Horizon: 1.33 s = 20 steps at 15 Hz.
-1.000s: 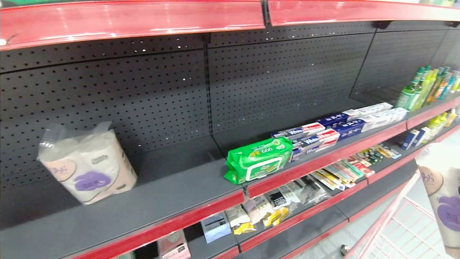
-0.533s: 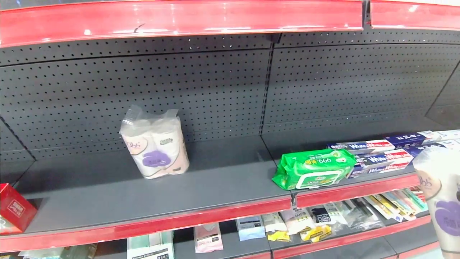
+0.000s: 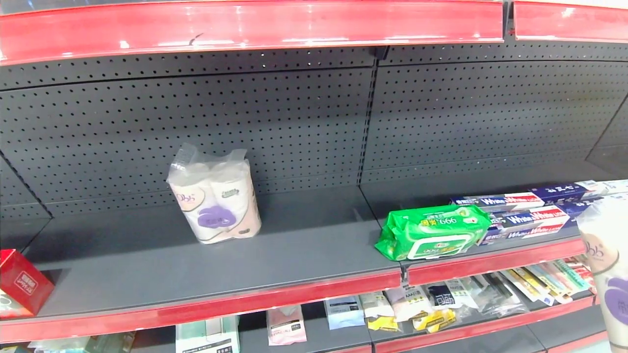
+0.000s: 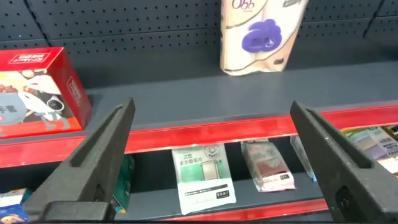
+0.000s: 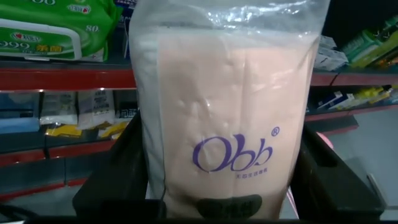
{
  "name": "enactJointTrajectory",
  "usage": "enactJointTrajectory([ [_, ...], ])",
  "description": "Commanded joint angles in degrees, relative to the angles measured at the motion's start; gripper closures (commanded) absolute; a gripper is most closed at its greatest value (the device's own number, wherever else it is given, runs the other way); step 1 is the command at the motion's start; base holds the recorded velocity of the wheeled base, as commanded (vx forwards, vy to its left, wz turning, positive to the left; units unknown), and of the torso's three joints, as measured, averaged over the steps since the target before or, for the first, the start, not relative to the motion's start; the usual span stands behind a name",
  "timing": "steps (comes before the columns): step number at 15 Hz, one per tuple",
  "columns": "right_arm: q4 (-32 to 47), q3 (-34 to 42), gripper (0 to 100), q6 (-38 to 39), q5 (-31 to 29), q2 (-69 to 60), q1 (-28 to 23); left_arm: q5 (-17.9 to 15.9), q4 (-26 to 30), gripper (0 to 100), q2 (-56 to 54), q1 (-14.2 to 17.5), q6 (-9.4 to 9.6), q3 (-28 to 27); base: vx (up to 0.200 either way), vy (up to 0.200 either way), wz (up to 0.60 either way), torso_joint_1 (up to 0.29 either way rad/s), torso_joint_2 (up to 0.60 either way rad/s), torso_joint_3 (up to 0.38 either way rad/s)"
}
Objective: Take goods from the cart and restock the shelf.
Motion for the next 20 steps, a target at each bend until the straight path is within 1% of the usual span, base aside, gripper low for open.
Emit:
enactJointTrajectory([
  [1, -0.3, 1.1, 100, 0.3, 0.0, -2.2, 0.0, -0.2, 0.0, 0, 0.1, 0.0, 0.04, 0.0, 0.000, 0.000, 0.00, 0.000, 0.00, 0.000],
  [2, -0.5, 1.2, 100, 0.5, 0.0, -2.2, -0.1, -0.5, 0.0, 0, 0.1, 0.0, 0.56, -0.1, 0.000, 0.000, 0.00, 0.000, 0.00, 0.000],
  [3, -0.6, 1.0, 100, 0.6, 0.1, -2.1, -0.1, -1.6, 0.0, 0, 0.2, 0.0, 1.27, -0.1, 0.000, 0.000, 0.00, 0.000, 0.00, 0.000],
  [4, -0.9, 0.7, 100, 0.5, 0.1, -2.1, -0.1, -2.8, 0.0, 0, 0.5, -0.1, 1.53, -0.2, 0.000, 0.000, 0.00, 0.000, 0.00, 0.000],
  [5, -1.4, 0.5, 100, 0.5, 0.1, -1.5, -0.1, -3.4, 0.6, 0, 3.8, -0.1, 1.62, -6.1, 0.000, 0.000, 0.00, 0.000, 0.00, 0.000],
  [6, -2.2, 0.4, 100, 0.4, 0.1, -1.3, 0.2, -2.7, 1.1, 0, 15.5, 0.0, -0.05, -16.3, 0.000, 0.000, 0.00, 0.000, 0.00, 0.000],
  [7, -2.9, 0.6, 100, 0.4, 0.1, -1.3, 0.2, -1.8, 0.9, 0, 23.4, 0.0, -5.76, -22.1, 0.000, 0.000, 0.00, 0.000, 0.00, 0.000],
  [8, -2.9, 0.6, 100, 0.4, 0.1, -1.5, 0.2, -0.1, 0.7, 0, 29.3, 0.2, -7.87, -24.6, 0.000, 0.000, 0.00, 0.000, 0.00, 0.000],
  [9, -3.0, 0.4, 100, 0.6, -0.1, -1.0, 0.0, 3.0, -0.4, 0, 37.1, 1.3, -7.87, -25.9, 0.000, 0.000, 0.00, 0.000, 0.00, 0.000],
  [10, -3.1, 0.1, 100, 1.3, 0.2, -0.3, -0.1, 6.0, -3.6, 0, 43.9, 3.9, -8.67, -26.5, 0.000, 0.000, 0.00, 0.000, 0.00, 0.000],
  [11, -3.0, -0.4, 100, 3.1, 0.4, 0.1, 0.6, 5.6, -5.6, 0, 47.7, 6.0, -8.58, -26.1, 0.000, 0.000, 0.00, 0.000, 0.00, 0.000],
  [12, -3.0, -0.4, 100, 5.4, 1.8, 0.2, 0.9, 1.2, -6.0, 0, 51.5, 6.2, -7.70, -25.9, 0.000, 0.000, 0.00, 0.000, 0.00, 0.000],
  [13, -3.0, -0.5, 100, 6.9, 2.1, 0.3, 0.8, -4.1, -6.3, 0, 55.2, 6.4, -5.33, -26.0, 0.000, 0.000, 0.00, 0.000, 0.00, 0.000],
  [14, -3.0, -0.5, 100, 7.3, 2.1, 0.4, 0.8, -7.9, -7.7, 0, 57.6, 7.3, -3.39, -26.0, 0.000, 0.000, 0.00, 0.000, 0.00, 0.000],
  [15, -2.7, -0.5, 100, 7.4, 2.1, 0.6, 0.7, -18.9, -13.3, 0, 63.8, 11.4, 2.32, -26.1, 0.000, 0.000, 0.00, 0.000, 0.00, 0.000],
  [16, -2.6, -0.5, 100, 7.2, 1.7, 0.6, 0.7, -25.5, -17.8, 0, 69.3, 15.1, 8.03, -26.2, 0.000, 0.000, 0.00, 0.000, 0.00, 0.000],
  [17, -2.4, -0.7, 100, 7.1, 1.5, 0.8, 0.5, -30.8, -21.0, 0, 75.1, 18.7, 13.92, -27.1, 0.000, 0.000, 0.00, 0.000, 0.00, 0.000],
  [18, -2.2, -0.9, 100, 7.1, 1.5, 1.3, 0.5, -35.5, -22.8, 0, 80.6, 21.4, 18.49, -28.6, 0.000, 0.000, 0.00, 0.000, 0.00, 0.000],
  [19, -2.3, -1.0, 100, 7.0, 1.4, 2.0, 0.5, -41.2, -23.2, 0, 85.4, 23.0, 22.98, -31.6, 0.000, 0.000, 0.00, 0.000, 0.00, 0.000],
  [20, -2.3, -1.0, 100, 7.0, 0.9, 2.7, 0.4, -46.0, -23.0, 0, 88.8, 23.1, 24.29, -34.8, 0.000, 0.000, 0.00, 0.000, 0.00, 0.000],
])
